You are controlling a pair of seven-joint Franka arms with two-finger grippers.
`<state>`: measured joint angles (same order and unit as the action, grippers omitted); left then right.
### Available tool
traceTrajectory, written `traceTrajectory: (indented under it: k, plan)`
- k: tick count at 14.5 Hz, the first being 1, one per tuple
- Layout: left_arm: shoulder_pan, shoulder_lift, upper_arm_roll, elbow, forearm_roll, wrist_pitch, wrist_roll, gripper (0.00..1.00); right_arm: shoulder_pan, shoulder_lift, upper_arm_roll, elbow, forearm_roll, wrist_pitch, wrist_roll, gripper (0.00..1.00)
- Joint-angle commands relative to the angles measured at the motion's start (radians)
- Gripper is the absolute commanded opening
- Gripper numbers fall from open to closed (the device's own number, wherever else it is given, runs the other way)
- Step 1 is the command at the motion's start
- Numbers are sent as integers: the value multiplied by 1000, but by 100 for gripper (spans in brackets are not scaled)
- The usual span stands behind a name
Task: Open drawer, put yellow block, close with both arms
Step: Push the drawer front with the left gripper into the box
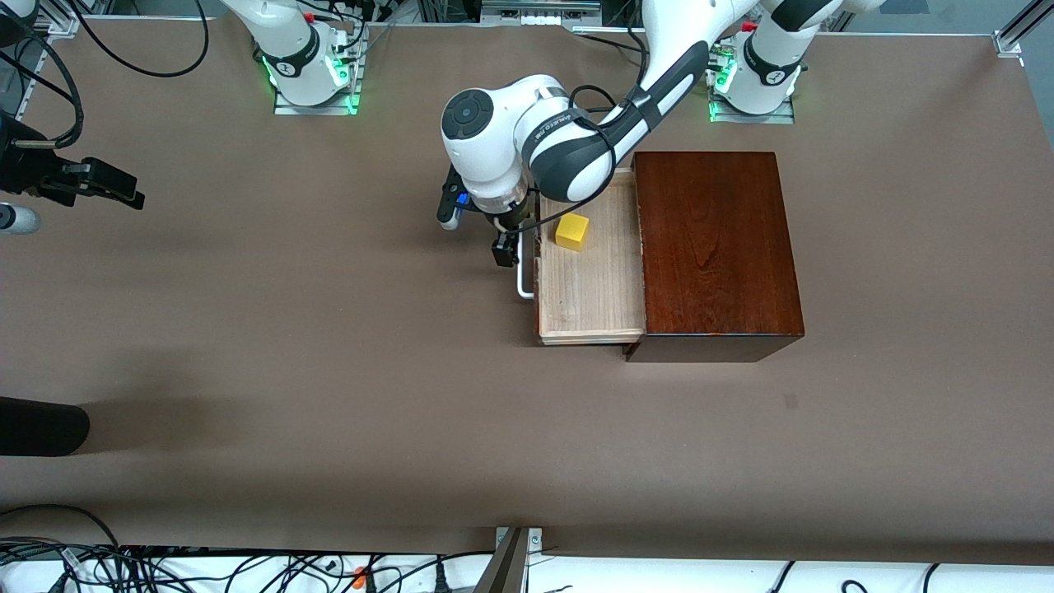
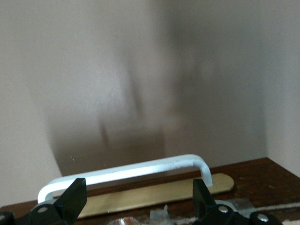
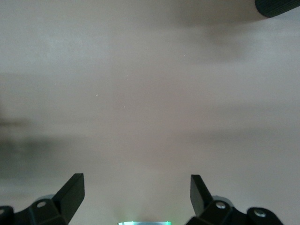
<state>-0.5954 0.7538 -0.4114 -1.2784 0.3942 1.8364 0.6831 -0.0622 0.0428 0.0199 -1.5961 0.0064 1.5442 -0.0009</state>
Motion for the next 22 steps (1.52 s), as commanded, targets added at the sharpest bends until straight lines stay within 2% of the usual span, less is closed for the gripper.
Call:
traceTrajectory:
  k: [1,11,18,22]
  plan:
    - [9,-1,-1,21,29,-64,-7,100,-4,11,0,24,6,8,7,100]
    - [26,-27,16,19,32,-246,-5,100,-4,31,0,22,0,27,9,100]
    - [77,-54,16,-19,31,-289,-14,100,-4,31,0,22,0,34,9,100]
    - [97,-96,14,-74,29,-293,-28,100,-2,32,2,22,0,34,9,100]
